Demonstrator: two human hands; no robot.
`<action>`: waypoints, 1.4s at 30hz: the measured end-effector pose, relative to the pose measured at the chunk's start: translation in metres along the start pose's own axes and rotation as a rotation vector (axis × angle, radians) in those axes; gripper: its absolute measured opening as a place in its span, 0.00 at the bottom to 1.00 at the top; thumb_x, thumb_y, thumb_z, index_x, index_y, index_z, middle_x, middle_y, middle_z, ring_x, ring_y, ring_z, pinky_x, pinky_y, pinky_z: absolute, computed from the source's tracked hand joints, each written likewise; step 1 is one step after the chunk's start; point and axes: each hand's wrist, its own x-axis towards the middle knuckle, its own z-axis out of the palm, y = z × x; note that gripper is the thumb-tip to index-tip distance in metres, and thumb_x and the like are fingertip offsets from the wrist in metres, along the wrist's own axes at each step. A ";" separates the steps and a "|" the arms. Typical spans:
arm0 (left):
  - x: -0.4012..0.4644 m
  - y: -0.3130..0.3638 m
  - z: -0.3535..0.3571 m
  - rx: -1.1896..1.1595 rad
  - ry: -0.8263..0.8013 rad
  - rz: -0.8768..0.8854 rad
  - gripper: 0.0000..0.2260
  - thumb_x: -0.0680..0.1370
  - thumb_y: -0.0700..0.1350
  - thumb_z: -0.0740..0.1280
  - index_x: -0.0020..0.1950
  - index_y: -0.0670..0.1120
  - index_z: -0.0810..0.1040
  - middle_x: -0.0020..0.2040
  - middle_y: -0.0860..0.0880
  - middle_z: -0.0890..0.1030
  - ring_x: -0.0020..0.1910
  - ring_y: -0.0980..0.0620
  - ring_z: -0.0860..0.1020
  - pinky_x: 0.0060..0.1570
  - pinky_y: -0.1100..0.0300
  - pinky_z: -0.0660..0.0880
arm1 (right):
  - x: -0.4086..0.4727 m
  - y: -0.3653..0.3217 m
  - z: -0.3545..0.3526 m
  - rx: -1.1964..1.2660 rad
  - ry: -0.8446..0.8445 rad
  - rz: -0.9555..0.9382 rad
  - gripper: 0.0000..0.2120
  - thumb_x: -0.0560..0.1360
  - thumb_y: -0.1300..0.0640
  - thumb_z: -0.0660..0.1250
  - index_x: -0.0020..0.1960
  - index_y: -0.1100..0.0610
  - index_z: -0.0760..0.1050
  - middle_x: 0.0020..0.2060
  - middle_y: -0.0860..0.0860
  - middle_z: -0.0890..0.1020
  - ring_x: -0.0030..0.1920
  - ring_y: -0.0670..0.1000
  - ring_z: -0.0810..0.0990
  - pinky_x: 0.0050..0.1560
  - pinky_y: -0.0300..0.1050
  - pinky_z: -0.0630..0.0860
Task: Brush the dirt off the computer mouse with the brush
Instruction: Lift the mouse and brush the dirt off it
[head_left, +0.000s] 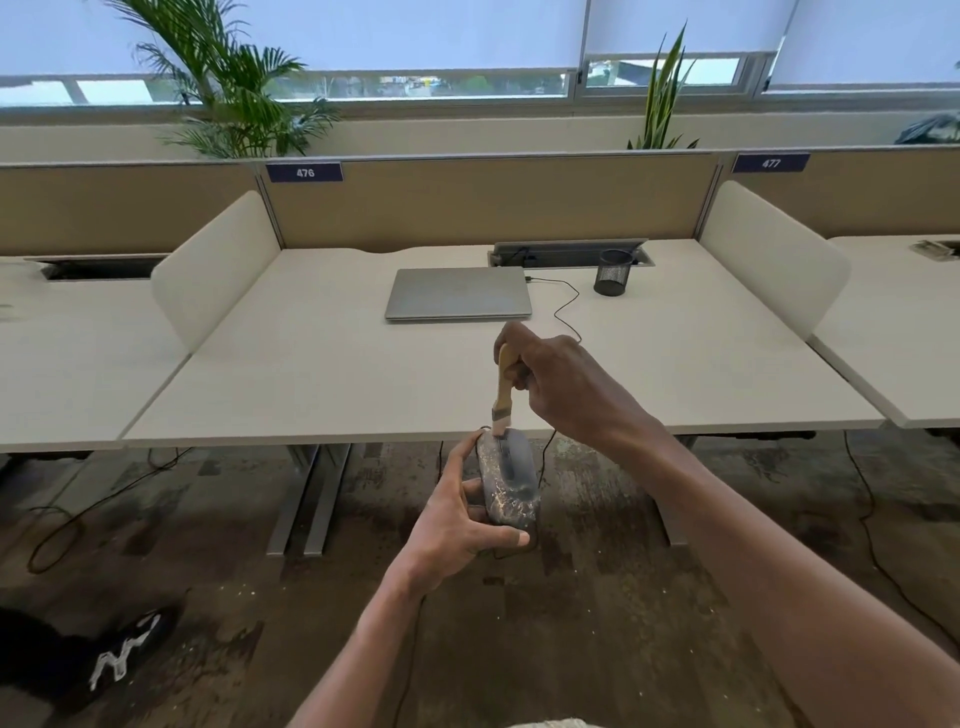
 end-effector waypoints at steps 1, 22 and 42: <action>-0.001 0.000 0.000 0.008 0.000 0.000 0.55 0.66 0.29 0.81 0.81 0.58 0.54 0.57 0.44 0.85 0.52 0.44 0.87 0.59 0.43 0.82 | 0.000 0.000 0.001 -0.007 0.009 0.001 0.18 0.76 0.73 0.60 0.53 0.51 0.66 0.38 0.53 0.80 0.37 0.56 0.81 0.37 0.56 0.81; 0.002 -0.007 -0.003 -0.024 -0.005 -0.024 0.57 0.65 0.30 0.83 0.81 0.60 0.54 0.58 0.42 0.86 0.54 0.40 0.87 0.60 0.36 0.80 | -0.010 0.002 0.001 -0.024 0.048 0.029 0.18 0.75 0.74 0.60 0.52 0.51 0.66 0.38 0.53 0.80 0.37 0.56 0.81 0.38 0.57 0.80; 0.005 -0.002 -0.005 0.011 0.015 -0.016 0.57 0.65 0.31 0.82 0.82 0.59 0.52 0.58 0.43 0.85 0.53 0.43 0.87 0.61 0.39 0.81 | -0.028 0.010 -0.001 0.000 0.082 0.040 0.19 0.73 0.77 0.59 0.54 0.55 0.68 0.38 0.51 0.78 0.39 0.54 0.80 0.39 0.53 0.80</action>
